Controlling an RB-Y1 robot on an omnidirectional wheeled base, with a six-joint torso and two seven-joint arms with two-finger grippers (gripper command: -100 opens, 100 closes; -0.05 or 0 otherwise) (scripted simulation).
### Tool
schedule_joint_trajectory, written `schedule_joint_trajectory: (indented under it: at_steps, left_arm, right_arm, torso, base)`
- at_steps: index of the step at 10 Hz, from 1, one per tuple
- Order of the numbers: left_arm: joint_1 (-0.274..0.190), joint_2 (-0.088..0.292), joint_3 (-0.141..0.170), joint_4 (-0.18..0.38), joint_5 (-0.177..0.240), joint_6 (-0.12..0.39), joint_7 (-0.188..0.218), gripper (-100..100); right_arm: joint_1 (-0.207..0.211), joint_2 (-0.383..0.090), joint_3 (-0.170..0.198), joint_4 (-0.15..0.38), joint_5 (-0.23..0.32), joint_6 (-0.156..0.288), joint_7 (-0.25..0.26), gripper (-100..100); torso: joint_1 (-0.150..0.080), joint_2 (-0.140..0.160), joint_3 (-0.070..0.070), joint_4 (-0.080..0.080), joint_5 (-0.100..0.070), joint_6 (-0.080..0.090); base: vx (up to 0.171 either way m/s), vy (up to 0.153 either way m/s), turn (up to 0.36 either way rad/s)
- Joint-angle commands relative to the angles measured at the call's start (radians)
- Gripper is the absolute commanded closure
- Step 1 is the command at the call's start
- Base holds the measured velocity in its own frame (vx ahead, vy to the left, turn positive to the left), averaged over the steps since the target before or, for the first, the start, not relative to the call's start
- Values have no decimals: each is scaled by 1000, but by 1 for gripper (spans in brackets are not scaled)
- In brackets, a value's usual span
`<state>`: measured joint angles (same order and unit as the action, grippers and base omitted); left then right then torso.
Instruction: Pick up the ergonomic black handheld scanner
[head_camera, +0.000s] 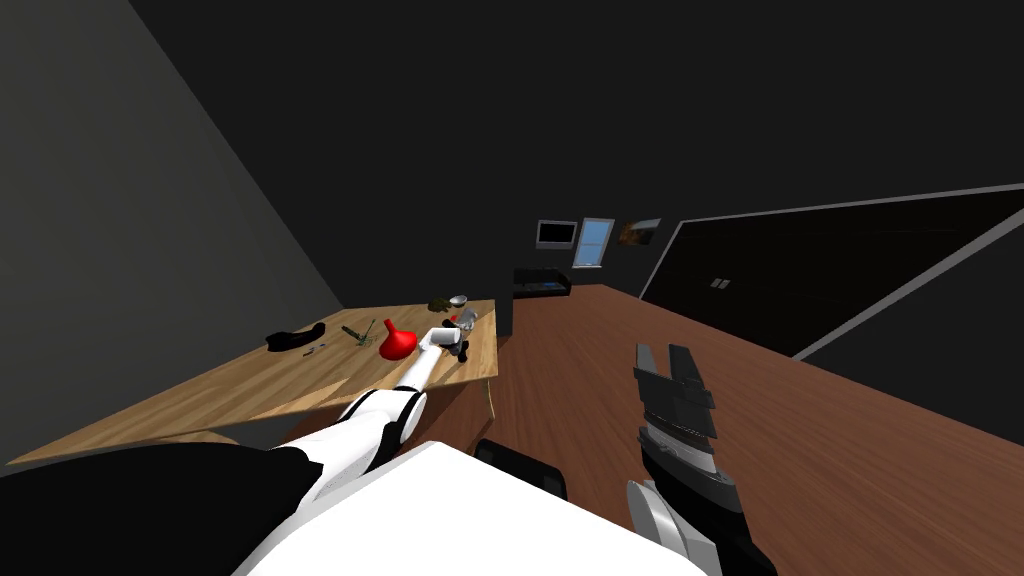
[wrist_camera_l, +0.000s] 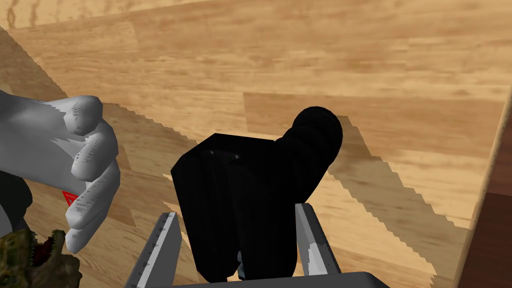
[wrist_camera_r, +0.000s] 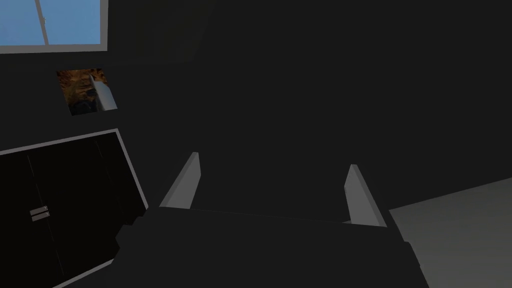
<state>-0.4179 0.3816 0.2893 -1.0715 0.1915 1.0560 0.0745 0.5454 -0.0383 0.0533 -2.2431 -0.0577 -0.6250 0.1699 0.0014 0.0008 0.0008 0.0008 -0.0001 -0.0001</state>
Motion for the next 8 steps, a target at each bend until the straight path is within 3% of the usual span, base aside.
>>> schedule_joint_trajectory:
  at_steps: [1,4,5,6,8]
  left_arm:
    - [0,0,0,0,0,0,0,100]
    - [-1,1,0,-1,0,-1,0,100]
    - [-1,1,0,0,0,-1,0,0]
    - [5,3,-2,-27,15,18,-20,100]
    - [11,6,-8,-66,38,49,-51,100]
  right_arm:
    - [0,0,0,0,0,0,0,0]
    - [0,0,0,0,0,0,0,0]
    - [0,0,0,0,0,0,0,0]
    - [0,0,0,0,0,0,0,0]
    - [0,0,0,0,0,0,0,0]
  torso:
    - [0,0,0,0,0,0]
    - [-1,0,0,-1,0,0]
    - [-1,0,0,-1,0,0]
    - [-1,0,0,0,0,0]
    - [-6,-2,-1,-1,-1,-2]
  base:
    - [0,0,0]
    - [0,0,0]
    - [0,0,0]
    - [26,-35,229]
    - [55,-90,262]
